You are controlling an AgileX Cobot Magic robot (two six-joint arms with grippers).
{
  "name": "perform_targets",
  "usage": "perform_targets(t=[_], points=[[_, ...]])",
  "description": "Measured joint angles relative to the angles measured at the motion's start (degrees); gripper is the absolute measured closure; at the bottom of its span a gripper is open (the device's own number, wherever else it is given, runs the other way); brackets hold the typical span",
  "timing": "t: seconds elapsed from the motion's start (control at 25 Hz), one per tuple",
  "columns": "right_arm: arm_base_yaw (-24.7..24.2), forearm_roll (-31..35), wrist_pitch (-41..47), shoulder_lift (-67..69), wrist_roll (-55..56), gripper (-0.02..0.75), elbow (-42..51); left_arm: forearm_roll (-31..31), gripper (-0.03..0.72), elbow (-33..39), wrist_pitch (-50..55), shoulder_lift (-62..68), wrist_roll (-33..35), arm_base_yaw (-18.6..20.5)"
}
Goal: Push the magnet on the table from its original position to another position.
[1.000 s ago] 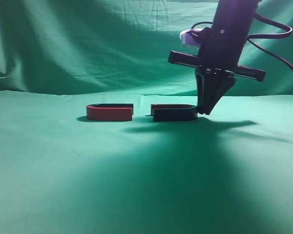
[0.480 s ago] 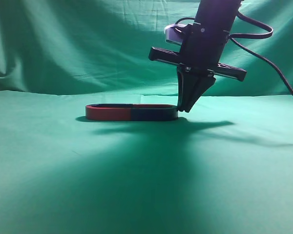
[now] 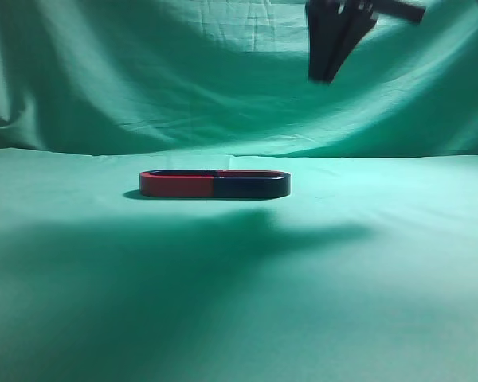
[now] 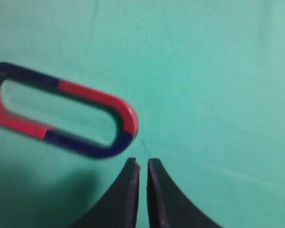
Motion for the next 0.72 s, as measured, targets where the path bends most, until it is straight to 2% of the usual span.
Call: perform_targets(t=[0.16,0.36,0.72], points=[[0.0,-4.1,7.2,-7.4,2.3,0.269,0.5,0.0,0.316,0.0,0.0,0.0,0.0,0.0],[0.0,-11.7,8.8,-20.5,8.6,0.269,7.4,0.0,0.316,0.0,0.0,0.0,0.0,0.0],[0.0,-12.5,5.0,-46.0,11.8,0.269,28.7,0.0,0.316,0.0,0.0,0.0,0.0,0.0]])
